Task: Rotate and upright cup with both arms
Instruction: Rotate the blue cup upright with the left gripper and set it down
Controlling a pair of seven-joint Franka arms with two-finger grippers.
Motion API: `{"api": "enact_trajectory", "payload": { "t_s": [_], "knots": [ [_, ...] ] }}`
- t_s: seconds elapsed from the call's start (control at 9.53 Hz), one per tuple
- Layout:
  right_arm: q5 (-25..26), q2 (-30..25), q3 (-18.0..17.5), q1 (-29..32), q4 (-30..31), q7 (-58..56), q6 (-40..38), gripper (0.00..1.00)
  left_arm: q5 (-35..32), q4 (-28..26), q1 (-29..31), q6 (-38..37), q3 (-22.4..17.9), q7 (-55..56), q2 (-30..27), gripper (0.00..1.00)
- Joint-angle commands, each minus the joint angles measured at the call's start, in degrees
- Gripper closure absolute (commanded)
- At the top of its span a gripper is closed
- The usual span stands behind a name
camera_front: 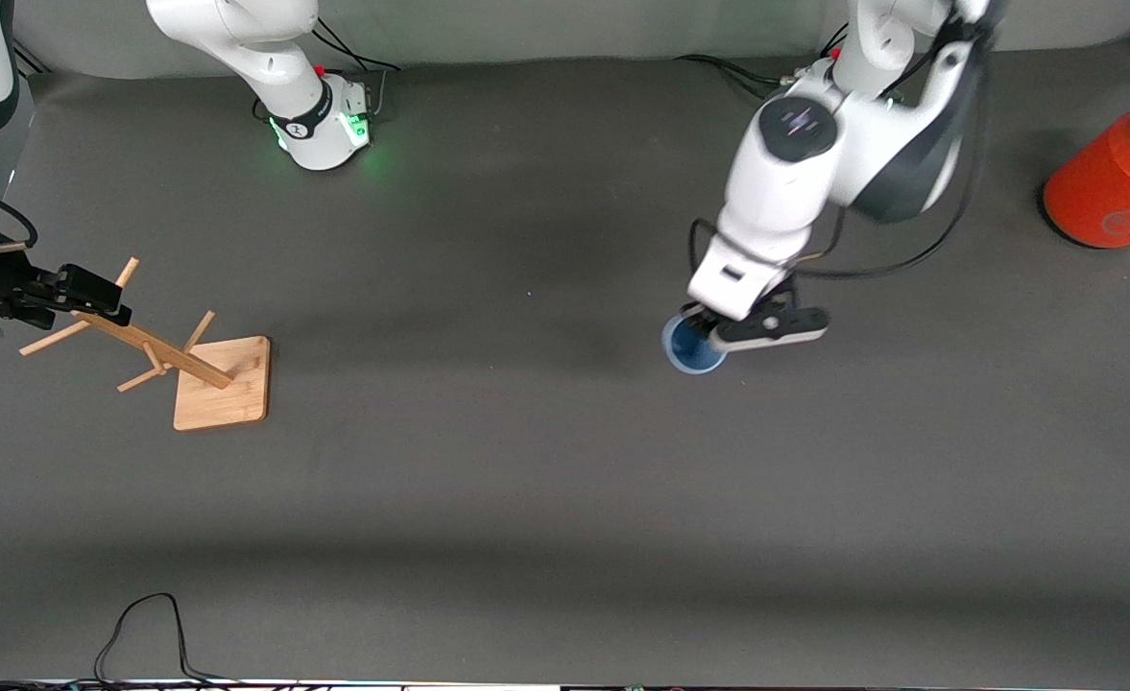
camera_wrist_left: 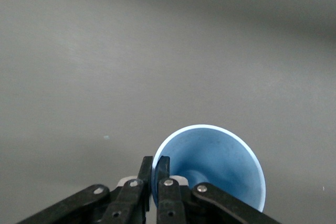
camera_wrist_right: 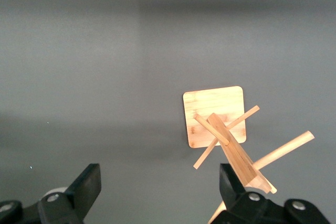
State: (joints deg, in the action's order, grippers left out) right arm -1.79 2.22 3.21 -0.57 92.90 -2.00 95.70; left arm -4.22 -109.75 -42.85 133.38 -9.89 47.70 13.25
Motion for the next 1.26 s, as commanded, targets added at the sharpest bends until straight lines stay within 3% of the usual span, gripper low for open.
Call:
{"api": "enact_trajectory", "payload": {
  "t_s": [0.0,0.21,0.52,0.94,1.05,1.15],
  "knots": [
    [0.82,-0.2,0.21,-0.39,-0.26,-1.25,-0.07,0.0,-4.88,0.94,-2.75,5.99,-0.57,10.95,6.4,1.0],
    [0.82,-0.11,0.21,-0.39,-0.26,-1.25,-0.07,0.0,-10.78,1.38,-3.37,8.91,-0.57,18.8,10.55,1.0],
    [0.73,-0.11,0.21,-0.39,-0.17,-1.25,-0.16,0.0,-12.03,1.82,-4.87,11.2,-0.74,23.3,14.07,1.0],
    [0.73,-0.11,0.21,-0.39,-0.08,-1.34,-0.16,0.0,-18.8,3.76,-5.31,12.7,-0.74,32.63,17.68,1.0],
    [0.73,-0.11,0.21,-0.39,-0.08,-1.34,-0.16,0.0,-18.89,3.84,-5.23,12.52,-0.66,32.63,17.42,0.38],
    [0.73,-0.03,0.21,-0.39,-0.08,-1.34,-0.16,0.0,-18.8,3.84,-5.4,11.74,-0.66,32.72,16.98,0.0]
  ]
}}
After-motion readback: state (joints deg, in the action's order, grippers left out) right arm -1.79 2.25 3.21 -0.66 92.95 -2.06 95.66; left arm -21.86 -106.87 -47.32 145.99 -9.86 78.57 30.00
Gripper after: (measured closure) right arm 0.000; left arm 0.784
